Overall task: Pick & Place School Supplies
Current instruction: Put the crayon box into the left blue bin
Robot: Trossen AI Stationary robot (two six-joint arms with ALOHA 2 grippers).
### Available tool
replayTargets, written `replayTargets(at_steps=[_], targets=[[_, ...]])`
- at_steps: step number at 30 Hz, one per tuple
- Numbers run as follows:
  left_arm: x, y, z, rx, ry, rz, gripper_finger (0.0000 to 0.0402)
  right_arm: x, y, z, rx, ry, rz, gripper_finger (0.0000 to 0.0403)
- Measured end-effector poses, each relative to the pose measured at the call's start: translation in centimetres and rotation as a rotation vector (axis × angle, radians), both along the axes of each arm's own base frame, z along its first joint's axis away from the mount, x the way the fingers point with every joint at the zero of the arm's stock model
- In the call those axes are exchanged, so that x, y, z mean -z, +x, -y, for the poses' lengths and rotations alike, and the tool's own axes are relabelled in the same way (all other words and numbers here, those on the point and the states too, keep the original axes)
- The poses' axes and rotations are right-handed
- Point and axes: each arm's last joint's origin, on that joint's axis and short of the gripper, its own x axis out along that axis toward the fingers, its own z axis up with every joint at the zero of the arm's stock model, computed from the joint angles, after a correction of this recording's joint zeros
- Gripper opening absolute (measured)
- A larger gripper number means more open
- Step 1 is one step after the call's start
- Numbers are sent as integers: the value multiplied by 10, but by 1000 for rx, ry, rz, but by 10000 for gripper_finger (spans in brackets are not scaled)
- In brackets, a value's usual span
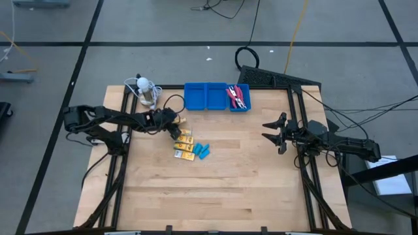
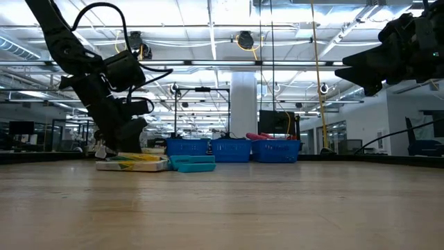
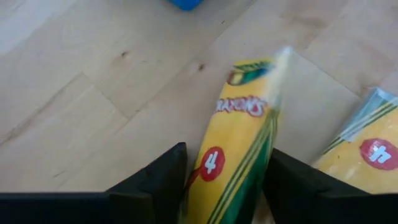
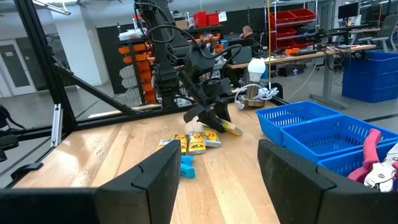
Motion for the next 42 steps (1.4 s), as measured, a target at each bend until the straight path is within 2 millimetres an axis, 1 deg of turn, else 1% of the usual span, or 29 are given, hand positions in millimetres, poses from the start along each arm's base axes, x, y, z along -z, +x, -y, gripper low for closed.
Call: replayTargets(at_steps=[5, 8, 11, 14, 17, 20, 23, 25, 30, 34, 37, 42], targets=[[0, 0, 0, -14, 2, 4, 128, 0, 0, 0, 0, 0, -1, 207], [-1, 0, -1, -32, -6, 16, 102, 0, 0, 0, 0, 0, -1, 207], [-9, 4, 0, -10, -37, 38, 84, 0, 0, 0, 0, 0, 0, 204], [-21, 7, 0, 16, -66, 66, 72, 0, 0, 0, 0, 0, 0, 204], [-39, 13, -1, 28, -55, 121, 67, 0, 0, 0, 0, 0, 0, 207], [-52, 15, 0, 38, -51, 130, 67, 0, 0, 0, 0, 0, -1, 207], [-69, 21, -1, 46, -19, 200, 67, 0, 0, 0, 0, 0, 0, 205], [-77, 23, -2, 43, -5, 223, 67, 0, 0, 0, 0, 0, 0, 204], [-96, 33, -12, -36, 106, 352, 67, 0, 0, 0, 0, 0, -1, 207], [-104, 38, -23, -81, 197, 454, 67, 0, 0, 0, 0, 0, -1, 206], [-109, 38, -34, -156, 236, 516, 67, 0, 0, 0, 0, 0, 0, 204], [-102, 38, -53, -262, 228, 565, 67, 0, 0, 0, 0, 0, -1, 207]])
